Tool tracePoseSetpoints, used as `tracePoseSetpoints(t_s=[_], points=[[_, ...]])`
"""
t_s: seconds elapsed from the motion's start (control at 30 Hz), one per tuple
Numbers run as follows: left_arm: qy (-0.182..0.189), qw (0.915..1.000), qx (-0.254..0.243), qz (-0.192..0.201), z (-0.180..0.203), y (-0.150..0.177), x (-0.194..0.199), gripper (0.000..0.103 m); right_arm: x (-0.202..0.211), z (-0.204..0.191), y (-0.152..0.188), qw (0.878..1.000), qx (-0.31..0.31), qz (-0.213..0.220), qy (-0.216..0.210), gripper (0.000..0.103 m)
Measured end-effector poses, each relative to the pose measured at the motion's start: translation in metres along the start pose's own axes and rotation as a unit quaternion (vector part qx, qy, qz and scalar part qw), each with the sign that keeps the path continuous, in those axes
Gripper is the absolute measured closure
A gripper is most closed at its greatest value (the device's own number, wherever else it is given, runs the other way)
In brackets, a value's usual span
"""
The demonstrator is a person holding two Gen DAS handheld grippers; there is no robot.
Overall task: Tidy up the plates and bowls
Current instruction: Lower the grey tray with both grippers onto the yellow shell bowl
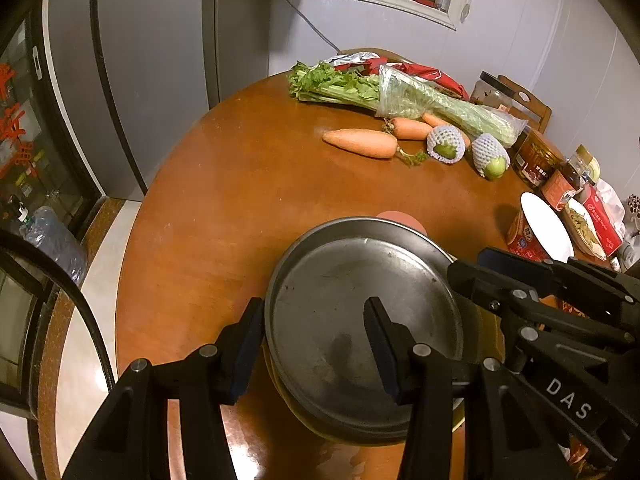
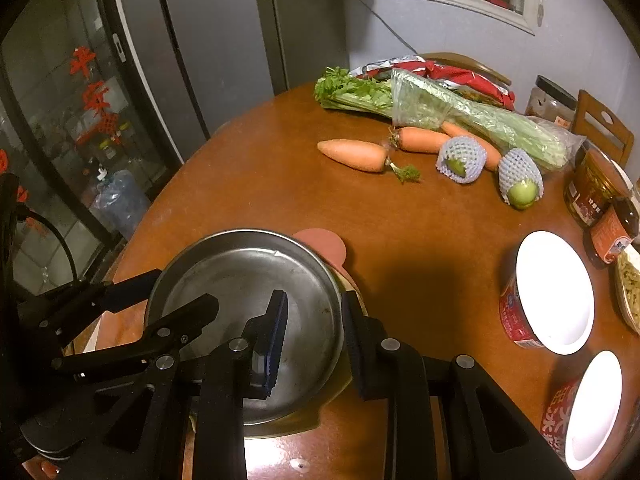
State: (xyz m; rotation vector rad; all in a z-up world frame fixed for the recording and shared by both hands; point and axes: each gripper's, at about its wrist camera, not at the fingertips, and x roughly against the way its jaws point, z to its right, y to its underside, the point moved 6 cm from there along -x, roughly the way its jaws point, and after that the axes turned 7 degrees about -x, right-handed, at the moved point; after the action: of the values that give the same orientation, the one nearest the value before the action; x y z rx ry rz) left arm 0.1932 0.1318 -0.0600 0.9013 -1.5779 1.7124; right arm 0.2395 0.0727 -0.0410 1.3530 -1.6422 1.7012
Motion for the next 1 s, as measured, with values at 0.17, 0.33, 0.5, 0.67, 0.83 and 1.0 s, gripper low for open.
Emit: tracePoseSetpoints(t_s=[0.17, 0.33, 0.5, 0.67, 0.83, 1.0], points=[[-0.002, 1.0, -0.002, -0.005, 0.001, 0.002, -0.003, 0.053, -0.002, 0.001, 0.001, 1.0, 0.001, -0.002, 0.003, 0.073], [0.003, 1.0, -0.001, -0.005, 0.0, 0.004, -0.003, 0.053, -0.005, 0.0, 0.004, 1.0, 0.004, -0.009, 0.01, 0.073], [0.007, 0.9999, 0.002, 0.01, -0.004, 0.0, 0.009, 0.052, -0.002, 0.001, 0.003, 1.0, 0.004, -0.004, 0.017, 0.069], [0.0, 0.9998, 0.004, 0.019, -0.008, -0.003, 0.02, 0.052, 0.005, 0.0, 0.002, 1.0, 0.008, 0.004, 0.017, 0.068], [-0.002, 0.9997, 0.011, 0.021, -0.015, -0.002, 0.028, 0.051, 0.016, 0.001, 0.001, 1.0, 0.002, 0.009, 0.014, 0.067], [0.005, 0.9993, 0.033, 0.016, -0.028, 0.005, 0.032, 0.048, 0.031, 0.007, 0.004, 1.0, -0.017, 0.016, 0.007, 0.057]])
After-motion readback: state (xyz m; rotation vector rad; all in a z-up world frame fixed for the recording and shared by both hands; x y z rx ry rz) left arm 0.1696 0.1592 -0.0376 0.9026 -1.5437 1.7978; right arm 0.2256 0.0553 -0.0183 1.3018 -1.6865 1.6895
